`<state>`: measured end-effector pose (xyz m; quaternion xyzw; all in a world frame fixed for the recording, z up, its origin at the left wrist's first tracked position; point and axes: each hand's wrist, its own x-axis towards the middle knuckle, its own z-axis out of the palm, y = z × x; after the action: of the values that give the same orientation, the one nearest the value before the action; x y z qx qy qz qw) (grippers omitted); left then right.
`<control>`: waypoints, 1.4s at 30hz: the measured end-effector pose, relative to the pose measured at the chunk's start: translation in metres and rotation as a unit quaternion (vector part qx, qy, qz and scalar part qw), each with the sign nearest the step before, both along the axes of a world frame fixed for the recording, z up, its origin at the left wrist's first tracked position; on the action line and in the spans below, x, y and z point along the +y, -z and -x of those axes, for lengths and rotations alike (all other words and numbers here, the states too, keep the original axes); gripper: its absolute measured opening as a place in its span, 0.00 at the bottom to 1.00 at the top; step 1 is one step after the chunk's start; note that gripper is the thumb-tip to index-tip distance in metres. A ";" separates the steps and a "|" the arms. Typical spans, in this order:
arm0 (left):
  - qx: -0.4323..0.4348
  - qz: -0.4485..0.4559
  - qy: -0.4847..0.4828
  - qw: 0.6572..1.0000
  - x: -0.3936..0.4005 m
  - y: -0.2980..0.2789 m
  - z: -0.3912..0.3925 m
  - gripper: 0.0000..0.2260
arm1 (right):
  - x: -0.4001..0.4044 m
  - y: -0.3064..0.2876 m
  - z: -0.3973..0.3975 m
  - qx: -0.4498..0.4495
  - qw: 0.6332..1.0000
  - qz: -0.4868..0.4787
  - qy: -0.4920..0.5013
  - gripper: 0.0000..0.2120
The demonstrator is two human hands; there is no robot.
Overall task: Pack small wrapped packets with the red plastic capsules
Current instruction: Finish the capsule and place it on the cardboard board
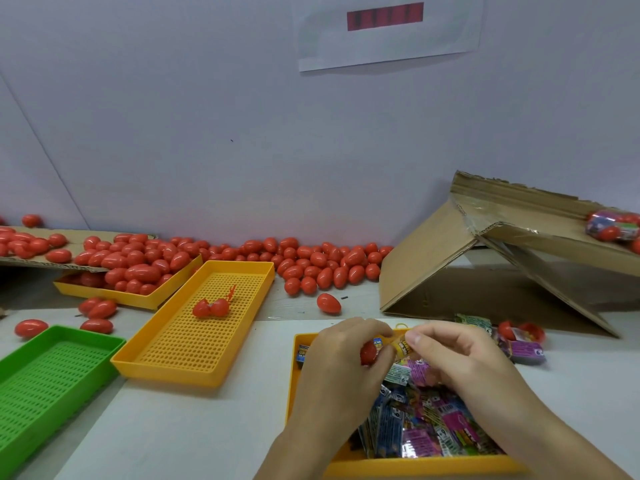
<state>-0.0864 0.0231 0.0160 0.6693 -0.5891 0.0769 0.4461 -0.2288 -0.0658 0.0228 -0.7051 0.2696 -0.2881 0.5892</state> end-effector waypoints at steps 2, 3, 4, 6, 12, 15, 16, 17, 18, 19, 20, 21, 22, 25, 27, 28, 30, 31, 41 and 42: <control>0.125 -0.020 -0.007 0.992 0.001 -0.004 0.003 0.02 | 0.000 0.001 0.000 -0.009 1.000 -0.002 -0.010 0.20; 0.197 -0.031 -0.004 0.980 0.000 -0.006 0.004 0.02 | 0.000 0.002 0.000 -0.012 1.000 -0.001 -0.009 0.20; 0.261 -0.042 0.005 0.964 0.000 -0.008 0.005 0.05 | 0.000 0.003 -0.001 -0.015 1.000 0.001 -0.004 0.20; 0.349 -0.081 0.031 0.933 0.000 -0.012 0.006 0.11 | -0.001 0.005 -0.002 -0.017 1.000 0.000 0.009 0.21; 0.375 -0.101 0.041 0.921 0.000 -0.012 0.007 0.15 | -0.002 0.010 -0.004 0.000 1.000 -0.018 0.001 0.26; 0.278 -0.082 0.012 0.957 0.000 -0.010 0.008 0.15 | -0.002 0.010 -0.004 0.009 0.999 -0.032 -0.006 0.27; 0.245 -0.076 0.007 0.967 0.001 -0.009 0.008 0.15 | -0.002 0.009 -0.004 0.010 0.999 -0.037 -0.006 0.27; 0.218 -0.072 0.006 0.973 0.001 -0.009 0.008 0.13 | -0.001 0.008 -0.004 0.012 0.999 -0.040 -0.006 0.27; 0.195 -0.069 0.008 0.978 0.001 -0.008 0.008 0.12 | -0.001 0.007 -0.004 0.014 0.999 -0.040 -0.005 0.26; 0.176 -0.066 0.010 0.982 0.001 -0.007 0.008 0.11 | 0.000 0.007 -0.003 0.017 0.999 -0.034 -0.005 0.26; 0.158 -0.064 0.013 0.985 0.001 -0.006 0.008 0.10 | 0.000 0.005 -0.003 0.021 1.000 -0.020 -0.004 0.25; 0.144 -0.064 0.016 0.987 0.001 -0.006 0.008 0.08 | 0.002 0.003 -0.003 0.025 1.000 -0.002 0.000 0.23; 0.134 -0.064 0.018 0.989 0.001 -0.005 0.008 0.06 | 0.003 0.001 -0.003 0.028 0.999 0.015 0.008 0.22; 0.116 -0.063 0.021 0.991 0.002 -0.003 0.008 0.06 | 0.004 0.001 -0.003 0.041 0.996 0.068 0.028 0.21; 0.112 -0.066 0.018 0.991 0.002 -0.003 0.008 0.06 | 0.002 0.004 -0.003 0.055 0.994 0.083 0.034 0.20; 0.112 -0.066 0.016 0.991 0.001 -0.003 0.009 0.05 | 0.002 0.004 -0.002 0.057 0.994 0.083 0.034 0.18; 0.113 -0.063 0.013 0.992 0.001 -0.004 0.009 0.04 | 0.002 0.003 -0.003 0.043 0.998 0.050 0.023 0.18; 0.114 -0.063 0.013 0.991 0.001 -0.004 0.009 0.04 | 0.002 0.002 -0.003 0.028 0.999 0.019 0.014 0.19; 0.275 -0.045 0.027 0.960 -0.001 -0.005 0.006 0.05 | 0.002 -0.001 -0.006 -0.069 0.982 -0.175 -0.027 0.17; 0.305 -0.047 0.029 0.951 -0.001 -0.005 0.005 0.06 | 0.002 -0.001 -0.006 -0.070 0.982 -0.176 -0.028 0.17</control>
<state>-0.0918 0.0216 0.0211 0.6636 -0.4470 -0.1715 0.5748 -0.2229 -0.0640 0.0233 -0.5760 0.2544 -0.2678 0.7292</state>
